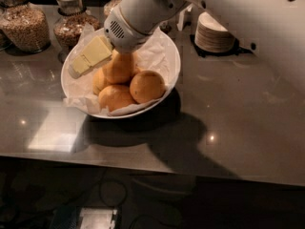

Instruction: Pick orange from white bowl

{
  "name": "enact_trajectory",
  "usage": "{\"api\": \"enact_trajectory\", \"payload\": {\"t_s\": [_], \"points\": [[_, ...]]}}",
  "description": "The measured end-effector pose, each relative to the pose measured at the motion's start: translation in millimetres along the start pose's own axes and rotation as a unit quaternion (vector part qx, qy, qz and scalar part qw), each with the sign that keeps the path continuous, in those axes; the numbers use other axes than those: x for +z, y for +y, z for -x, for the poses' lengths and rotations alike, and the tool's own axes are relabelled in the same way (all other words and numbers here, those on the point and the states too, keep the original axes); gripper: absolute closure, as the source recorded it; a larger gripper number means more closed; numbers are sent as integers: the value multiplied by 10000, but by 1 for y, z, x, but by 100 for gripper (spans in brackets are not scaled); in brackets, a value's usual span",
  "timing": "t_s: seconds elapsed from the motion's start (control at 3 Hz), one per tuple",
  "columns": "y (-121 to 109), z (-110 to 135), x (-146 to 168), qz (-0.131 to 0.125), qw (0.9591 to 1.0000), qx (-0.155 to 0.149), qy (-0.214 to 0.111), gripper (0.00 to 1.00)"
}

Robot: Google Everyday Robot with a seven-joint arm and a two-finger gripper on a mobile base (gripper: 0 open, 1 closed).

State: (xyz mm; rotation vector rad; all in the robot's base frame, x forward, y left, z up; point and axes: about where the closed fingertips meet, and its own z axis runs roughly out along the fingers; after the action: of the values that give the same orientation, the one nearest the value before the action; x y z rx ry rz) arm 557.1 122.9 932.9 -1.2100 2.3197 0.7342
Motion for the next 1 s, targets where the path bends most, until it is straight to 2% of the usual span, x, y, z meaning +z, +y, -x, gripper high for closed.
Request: {"api": "enact_trajectory", "payload": {"t_s": [0.33, 1.0], "points": [[0, 0, 0, -1, 10000, 1, 0, 0], [-12, -6, -2, -189, 9995, 244, -9, 0]]}}
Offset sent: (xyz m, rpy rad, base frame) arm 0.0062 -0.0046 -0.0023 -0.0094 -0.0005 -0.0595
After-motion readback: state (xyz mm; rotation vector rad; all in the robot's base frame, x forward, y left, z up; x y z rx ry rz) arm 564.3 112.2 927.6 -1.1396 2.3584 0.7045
